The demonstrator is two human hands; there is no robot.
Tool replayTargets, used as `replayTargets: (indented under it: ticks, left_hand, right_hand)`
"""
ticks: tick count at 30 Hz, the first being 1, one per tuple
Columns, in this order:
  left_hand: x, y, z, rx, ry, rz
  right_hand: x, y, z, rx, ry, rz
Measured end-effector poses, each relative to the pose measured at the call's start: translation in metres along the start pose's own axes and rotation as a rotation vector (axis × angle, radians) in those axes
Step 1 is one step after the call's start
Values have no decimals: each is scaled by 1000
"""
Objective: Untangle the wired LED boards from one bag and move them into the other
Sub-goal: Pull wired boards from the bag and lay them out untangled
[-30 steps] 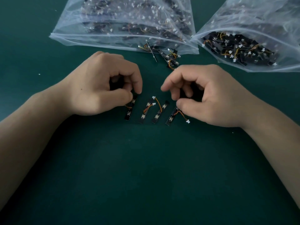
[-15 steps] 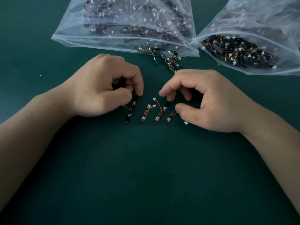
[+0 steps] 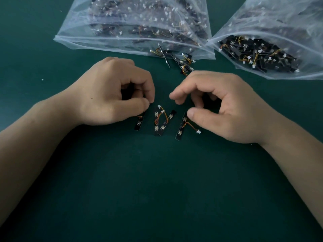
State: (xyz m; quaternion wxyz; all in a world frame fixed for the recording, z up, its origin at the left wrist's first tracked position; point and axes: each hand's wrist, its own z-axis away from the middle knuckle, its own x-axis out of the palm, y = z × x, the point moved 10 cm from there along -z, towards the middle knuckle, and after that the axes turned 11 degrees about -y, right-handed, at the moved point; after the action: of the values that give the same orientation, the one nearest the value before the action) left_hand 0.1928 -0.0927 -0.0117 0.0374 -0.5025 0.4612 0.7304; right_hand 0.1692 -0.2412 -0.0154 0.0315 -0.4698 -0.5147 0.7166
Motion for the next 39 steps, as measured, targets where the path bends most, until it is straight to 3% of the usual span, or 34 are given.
replayTargets:
  ticks: [5,10,39]
  left_hand:
    - [1,9,1,68,-7,-49]
    - [6,12,0,89,-15,-91]
    - [7,12,-1,146,-68,-60]
  right_hand:
    - [1,-2,-5,119,113,124]
    - [7,-4,-8,177,120,198]
    - [-12,0,3,51,172,17]
